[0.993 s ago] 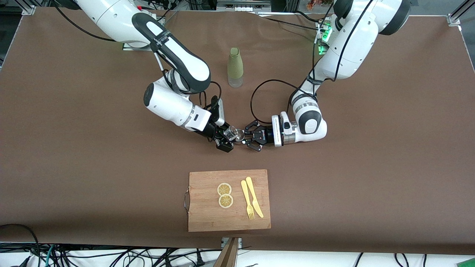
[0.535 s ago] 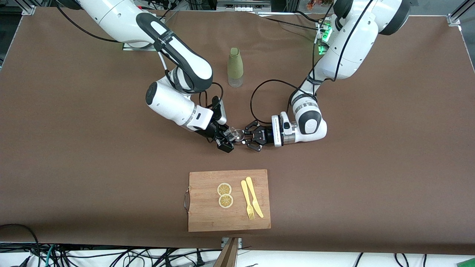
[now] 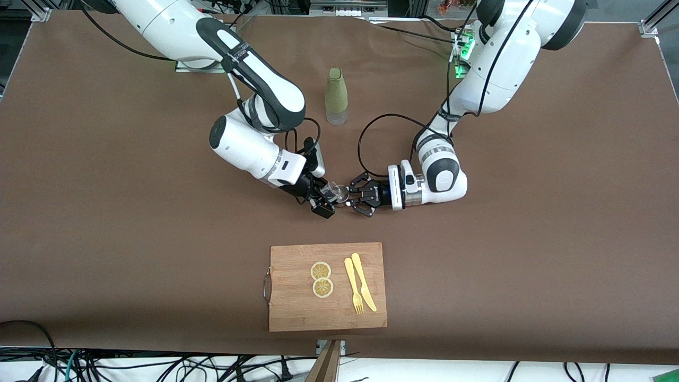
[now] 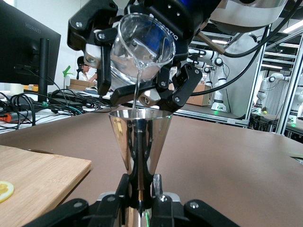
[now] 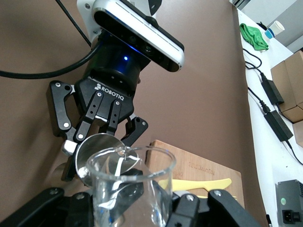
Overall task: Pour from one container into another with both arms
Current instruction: 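Tilt the beaker with the right gripper, pouring into the held jigger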
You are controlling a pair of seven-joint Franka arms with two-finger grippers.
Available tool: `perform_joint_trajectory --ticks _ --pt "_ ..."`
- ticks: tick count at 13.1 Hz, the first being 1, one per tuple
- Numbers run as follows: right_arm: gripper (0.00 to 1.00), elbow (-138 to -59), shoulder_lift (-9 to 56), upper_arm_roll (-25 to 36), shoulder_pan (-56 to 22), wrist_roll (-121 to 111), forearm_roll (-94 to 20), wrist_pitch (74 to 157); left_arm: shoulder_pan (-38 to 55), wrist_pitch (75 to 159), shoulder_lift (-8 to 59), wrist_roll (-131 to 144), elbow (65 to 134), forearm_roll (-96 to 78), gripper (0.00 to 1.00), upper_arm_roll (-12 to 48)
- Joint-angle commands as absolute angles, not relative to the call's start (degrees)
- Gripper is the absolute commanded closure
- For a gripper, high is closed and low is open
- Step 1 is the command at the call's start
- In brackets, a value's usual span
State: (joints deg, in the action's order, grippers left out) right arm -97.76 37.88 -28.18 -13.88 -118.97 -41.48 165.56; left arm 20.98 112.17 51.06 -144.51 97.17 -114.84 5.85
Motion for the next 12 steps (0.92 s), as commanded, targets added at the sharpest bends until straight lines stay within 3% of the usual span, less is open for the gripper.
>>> perform_joint_trajectory --ticks 1,7,12 --pt "0.96 -98.9 36.9 -27.7 -14.6 -116.1 -42.1 166.2 21.6 113.6 51.0 -147.0 96.7 -117.5 1.0 6.0" --pt "0.95 -98.9 36.6 -28.0 -13.2 -109.2 -43.5 162.8 21.6 113.6 51.1 -147.0 96.7 -117.5 1.0 6.0" --pt "0.95 -98.5 33.4 -27.9 -10.9 -108.5 -53.8 155.3 21.6 113.6 51.0 -146.9 96.7 -117.4 1.0 6.0"
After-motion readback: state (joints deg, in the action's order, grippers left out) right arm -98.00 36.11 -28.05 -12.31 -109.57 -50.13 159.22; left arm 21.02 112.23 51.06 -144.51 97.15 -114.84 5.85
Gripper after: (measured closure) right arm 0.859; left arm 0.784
